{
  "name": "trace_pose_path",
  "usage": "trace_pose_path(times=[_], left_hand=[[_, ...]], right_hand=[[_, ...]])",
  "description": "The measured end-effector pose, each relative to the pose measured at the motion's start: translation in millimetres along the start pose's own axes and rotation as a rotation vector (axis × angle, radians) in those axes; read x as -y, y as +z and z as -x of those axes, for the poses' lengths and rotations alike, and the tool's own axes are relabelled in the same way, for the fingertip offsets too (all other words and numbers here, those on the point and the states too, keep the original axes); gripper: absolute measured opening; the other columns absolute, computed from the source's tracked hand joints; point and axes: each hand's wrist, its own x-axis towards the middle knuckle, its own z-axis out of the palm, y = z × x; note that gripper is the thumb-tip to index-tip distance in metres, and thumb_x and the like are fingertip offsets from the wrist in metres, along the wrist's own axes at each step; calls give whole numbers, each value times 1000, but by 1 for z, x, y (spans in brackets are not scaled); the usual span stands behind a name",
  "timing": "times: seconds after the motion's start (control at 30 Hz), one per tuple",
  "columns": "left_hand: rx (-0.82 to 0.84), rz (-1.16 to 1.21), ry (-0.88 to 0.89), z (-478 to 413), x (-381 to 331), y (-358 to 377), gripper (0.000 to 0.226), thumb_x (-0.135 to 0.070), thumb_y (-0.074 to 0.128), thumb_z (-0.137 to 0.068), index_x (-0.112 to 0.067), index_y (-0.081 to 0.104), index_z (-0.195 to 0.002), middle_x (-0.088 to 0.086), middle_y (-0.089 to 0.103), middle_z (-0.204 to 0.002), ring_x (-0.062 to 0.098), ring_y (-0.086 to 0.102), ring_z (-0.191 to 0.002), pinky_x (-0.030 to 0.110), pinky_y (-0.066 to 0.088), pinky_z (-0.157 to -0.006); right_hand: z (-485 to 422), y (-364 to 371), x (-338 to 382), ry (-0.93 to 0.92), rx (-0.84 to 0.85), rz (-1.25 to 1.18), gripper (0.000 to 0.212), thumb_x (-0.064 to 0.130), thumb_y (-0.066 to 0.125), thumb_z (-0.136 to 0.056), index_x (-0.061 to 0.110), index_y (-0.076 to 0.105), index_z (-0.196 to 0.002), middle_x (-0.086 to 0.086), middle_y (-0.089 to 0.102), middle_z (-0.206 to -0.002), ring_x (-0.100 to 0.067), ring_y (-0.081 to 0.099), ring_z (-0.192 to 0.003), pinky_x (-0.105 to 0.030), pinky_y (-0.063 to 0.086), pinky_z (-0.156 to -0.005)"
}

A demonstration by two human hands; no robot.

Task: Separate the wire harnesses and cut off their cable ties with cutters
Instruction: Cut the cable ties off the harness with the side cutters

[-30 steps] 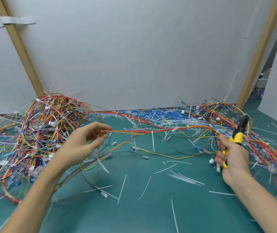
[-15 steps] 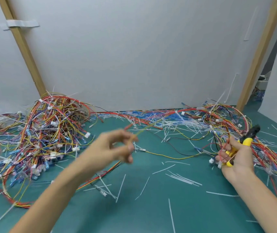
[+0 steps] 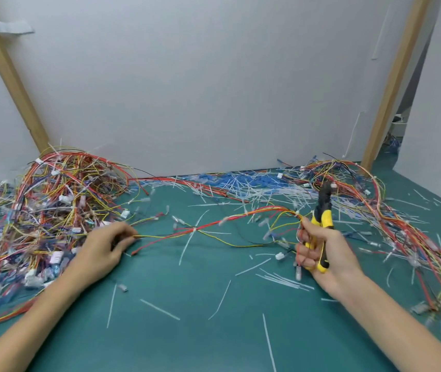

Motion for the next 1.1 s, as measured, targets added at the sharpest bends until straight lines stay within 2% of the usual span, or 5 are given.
trace_pose_path(times=[0.1, 0.4, 0.73, 0.93, 1.1], left_hand=[[-40, -58, 54, -9, -4, 7, 21, 5, 69, -87, -15, 68, -90, 5, 67, -85, 31, 66, -83, 37, 50, -75], [-255, 205, 96, 16, -84, 24, 15, -8, 58, -98, -19, 66, -103, -12, 55, -90, 7, 58, -71, 19, 45, -70], [-296, -168, -27, 26, -112, 32, 35, -35, 43, -98, -23, 61, -125, 8, 36, -150, 30, 28, -145, 47, 24, -111], [-209, 386, 99, 5, -166, 23, 31, -39, 43, -103, -24, 56, -127, -14, 54, -130, 1, 49, -126, 11, 36, -99], [128, 622, -19, -13, -189, 47, 19, -42, 60, -97, -27, 69, -102, -13, 71, -82, -4, 65, -78, 15, 43, -70]], right_hand=[[4, 5, -5, 24, 20, -6, 17, 21, 61, -96, 18, 53, -81, 5, 45, -59, -8, 33, -40, -17, 22, -31], [0, -5, 3, 102, 131, -31, 11, 23, 64, -85, 15, 56, -83, 1, 40, -67, -10, 29, -46, -22, 10, -43], [5, -5, 9, 159, 139, -109, 10, 22, 63, -84, 13, 58, -84, 2, 41, -65, -10, 32, -44, -21, 14, -40], [7, -1, 9, 139, 137, -83, 13, 20, 60, -91, 13, 56, -81, 2, 38, -67, -14, 11, -63, -22, 11, -42], [8, 0, 7, 74, 132, 25, 20, 19, 59, -96, 17, 50, -78, 2, 37, -66, -14, 10, -62, -23, 9, -44]])
